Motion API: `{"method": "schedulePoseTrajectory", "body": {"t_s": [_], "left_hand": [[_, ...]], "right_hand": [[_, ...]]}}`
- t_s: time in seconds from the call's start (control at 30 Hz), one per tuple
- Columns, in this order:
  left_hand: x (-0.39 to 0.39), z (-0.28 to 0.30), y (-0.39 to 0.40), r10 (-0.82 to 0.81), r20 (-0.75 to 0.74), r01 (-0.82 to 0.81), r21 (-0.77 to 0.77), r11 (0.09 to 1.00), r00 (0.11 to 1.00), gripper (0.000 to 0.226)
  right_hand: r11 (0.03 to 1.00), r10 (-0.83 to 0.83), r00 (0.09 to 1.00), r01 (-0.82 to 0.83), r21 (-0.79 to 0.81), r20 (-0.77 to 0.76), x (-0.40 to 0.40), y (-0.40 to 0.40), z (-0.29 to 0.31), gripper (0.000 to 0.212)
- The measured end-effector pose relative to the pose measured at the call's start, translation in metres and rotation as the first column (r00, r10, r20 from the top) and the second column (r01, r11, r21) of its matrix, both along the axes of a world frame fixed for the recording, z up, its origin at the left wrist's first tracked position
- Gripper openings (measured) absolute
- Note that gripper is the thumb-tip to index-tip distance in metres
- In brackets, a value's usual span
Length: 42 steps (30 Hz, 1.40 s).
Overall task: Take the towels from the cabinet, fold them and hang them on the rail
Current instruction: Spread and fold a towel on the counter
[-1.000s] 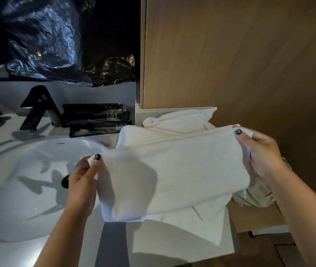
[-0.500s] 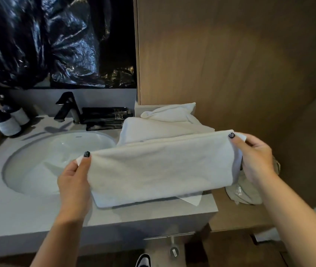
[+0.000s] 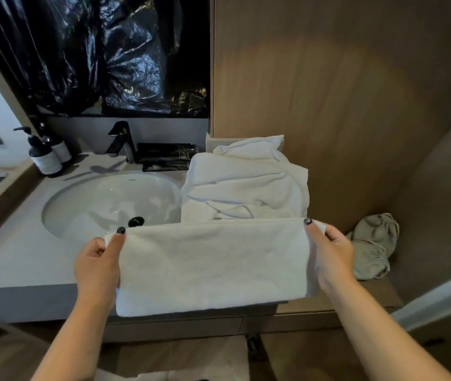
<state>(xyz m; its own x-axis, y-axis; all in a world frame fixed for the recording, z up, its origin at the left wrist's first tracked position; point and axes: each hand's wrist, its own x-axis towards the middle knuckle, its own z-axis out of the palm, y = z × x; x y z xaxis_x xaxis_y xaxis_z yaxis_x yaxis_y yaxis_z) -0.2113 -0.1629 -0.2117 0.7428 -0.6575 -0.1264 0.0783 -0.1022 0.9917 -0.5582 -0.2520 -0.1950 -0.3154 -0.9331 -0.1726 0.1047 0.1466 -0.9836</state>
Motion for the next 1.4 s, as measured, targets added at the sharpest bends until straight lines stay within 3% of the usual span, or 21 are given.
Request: {"method": "schedulePoseTrajectory", "body": {"t_s": [0.27,0.43,0.57,0.87,1.0,1.17,1.3,1.4], "left_hand": [[0.06,-0.032,0.008,-0.165,-0.136,0.171,0.033,0.985,0.977,0.044],[0.083,-0.039,0.004,-0.287,-0.129,0.29,0.011,0.957,0.949,0.035],[0.098,-0.04,-0.004,-0.302,-0.076,0.305,0.027,0.952,0.95,0.036],[0.125,-0.066,-0.055,-0.325,0.207,0.259,0.292,0.921,0.923,0.042],[0.124,-0.085,-0.074,-0.33,0.233,0.211,0.419,0.883,0.915,0.043],[0.119,-0.095,-0.085,-0.28,0.252,0.156,0.42,0.894,0.926,0.034],[0.115,-0.099,-0.085,-0.303,0.271,0.165,0.435,0.885,0.914,0.028],[0.114,-0.097,-0.089,-0.318,0.271,0.163,0.471,0.867,0.908,0.025]], "right_hand": [[0.997,0.008,0.999,-0.005,0.08,-0.039,0.03,0.01,-0.024,0.01],[0.991,-0.071,0.996,0.077,0.11,-0.056,0.047,0.016,-0.04,0.009],[0.984,-0.092,0.99,0.107,0.14,-0.107,0.061,0.02,-0.046,0.002],[0.997,-0.004,0.93,0.033,0.075,-0.367,0.086,-0.034,-0.07,0.036],[0.997,0.033,0.907,0.001,0.081,-0.42,0.097,-0.06,-0.084,0.022],[1.0,-0.021,0.906,0.029,0.012,-0.423,0.104,-0.072,-0.09,0.01],[0.999,-0.005,0.824,-0.018,-0.035,-0.567,0.111,-0.076,-0.091,0.012],[0.996,0.064,0.653,-0.089,0.007,-0.754,0.115,-0.079,-0.103,0.016]]}}
